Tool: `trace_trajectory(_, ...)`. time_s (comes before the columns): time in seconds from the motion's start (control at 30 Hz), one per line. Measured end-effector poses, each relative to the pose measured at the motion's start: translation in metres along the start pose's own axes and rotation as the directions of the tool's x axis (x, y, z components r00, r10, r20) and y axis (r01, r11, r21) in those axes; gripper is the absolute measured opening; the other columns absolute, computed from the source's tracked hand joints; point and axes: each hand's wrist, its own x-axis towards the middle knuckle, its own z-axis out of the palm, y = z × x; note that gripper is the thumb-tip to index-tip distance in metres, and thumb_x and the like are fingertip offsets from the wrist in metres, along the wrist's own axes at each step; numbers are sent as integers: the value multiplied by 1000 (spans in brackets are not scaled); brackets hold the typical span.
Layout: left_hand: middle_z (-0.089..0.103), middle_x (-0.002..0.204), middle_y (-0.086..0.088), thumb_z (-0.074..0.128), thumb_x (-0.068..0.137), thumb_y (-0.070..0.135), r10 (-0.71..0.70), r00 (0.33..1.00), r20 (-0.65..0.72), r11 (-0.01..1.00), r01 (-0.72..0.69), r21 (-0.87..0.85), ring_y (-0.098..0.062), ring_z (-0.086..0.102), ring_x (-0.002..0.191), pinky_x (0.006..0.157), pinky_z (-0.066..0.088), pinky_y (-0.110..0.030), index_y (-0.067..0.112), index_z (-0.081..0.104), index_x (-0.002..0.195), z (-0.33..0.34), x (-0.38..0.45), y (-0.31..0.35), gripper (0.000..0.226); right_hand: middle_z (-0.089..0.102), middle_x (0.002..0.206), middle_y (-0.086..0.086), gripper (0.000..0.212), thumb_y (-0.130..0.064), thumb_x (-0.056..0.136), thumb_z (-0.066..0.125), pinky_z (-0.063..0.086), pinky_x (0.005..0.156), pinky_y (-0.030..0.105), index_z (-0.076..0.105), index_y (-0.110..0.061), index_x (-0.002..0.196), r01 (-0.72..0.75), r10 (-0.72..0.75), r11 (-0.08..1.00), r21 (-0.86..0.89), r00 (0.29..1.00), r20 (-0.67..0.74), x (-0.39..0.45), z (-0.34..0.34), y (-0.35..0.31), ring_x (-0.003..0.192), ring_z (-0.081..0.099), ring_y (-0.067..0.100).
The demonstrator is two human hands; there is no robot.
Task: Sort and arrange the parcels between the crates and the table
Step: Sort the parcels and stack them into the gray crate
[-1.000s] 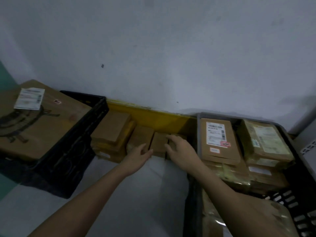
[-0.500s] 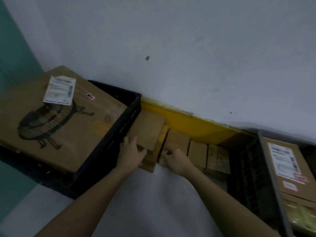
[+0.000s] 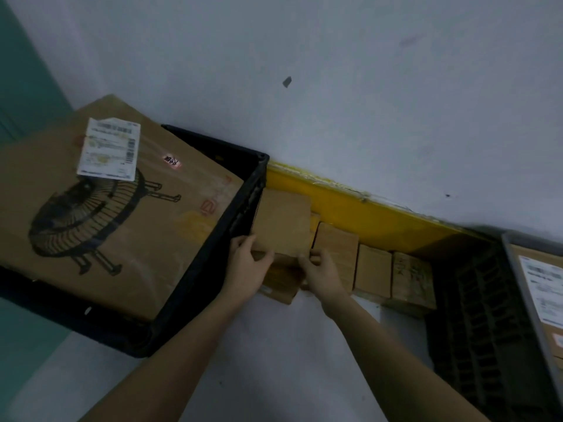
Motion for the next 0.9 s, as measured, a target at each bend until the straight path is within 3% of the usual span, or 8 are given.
trace_trajectory(0.1,34,141,-3,61,97,26,30,1000,-2,999,-30,-20,-11,42,117,95,39,-22,13,53,139,6,-13,5,45,61,107,5,13,-24,100,58,59,86,45,50,-16,107,-8,34,977,212,992,-121,-5,-6,-6,93,64,22)
trace_trajectory(0.23,37,136,0,56,100,30,55,998,11,998,-54,-33,-22,44,127,99,45,-31,26,62,129,14,-28,12,30,63,107,10,14,-12,96,65,60,84,42,52,-14,100,79,6,927,366,974,-227,-15,-16,-15,97,67,26)
trace_trajectory(0.37,43,135,-1,51,101,30,154,988,-23,987,-152,59,-19,45,123,97,43,-30,30,65,124,22,-43,36,26,69,99,5,18,-15,90,71,61,77,46,57,-22,98,234,-177,960,155,933,-312,-32,-38,-14,88,70,20)
trace_trajectory(0.43,51,127,4,51,102,27,220,975,-21,976,-220,9,-11,51,114,88,43,-20,30,64,125,26,-54,56,27,66,97,-5,22,-13,91,69,62,74,37,57,-27,102,365,-355,931,-24,884,-304,-48,-51,-10,85,68,8)
trace_trajectory(0.53,59,114,12,55,100,28,193,981,26,953,-181,-242,-4,60,100,78,58,-26,29,59,127,37,-76,87,27,61,107,-13,33,-8,91,67,58,77,23,57,-30,115,578,-643,758,-302,741,-194,-74,-69,-2,92,62,0)
trace_trajectory(0.67,68,109,1,68,92,34,21,999,31,868,-3,-497,-20,70,95,74,62,-45,21,58,113,58,-103,113,26,63,109,0,36,-10,90,61,54,74,32,63,-18,125,682,-859,393,-617,512,19,-99,-93,14,95,59,18)
trace_trajectory(0.77,72,104,-5,71,90,24,-7,1000,4,827,8,-561,-22,73,87,69,62,-39,12,63,111,70,-120,120,25,64,119,4,35,-23,94,52,58,67,34,64,-18,126,627,-905,198,-754,412,105,-116,-110,19,108,60,25)
trace_trajectory(0.9,74,98,-2,68,91,11,67,998,-19,840,-67,-538,-8,73,76,60,59,-25,11,68,106,80,-147,130,15,65,120,3,30,-23,91,60,59,72,32,65,-19,121,634,-919,67,-771,340,199,-136,-133,25,111,62,22)
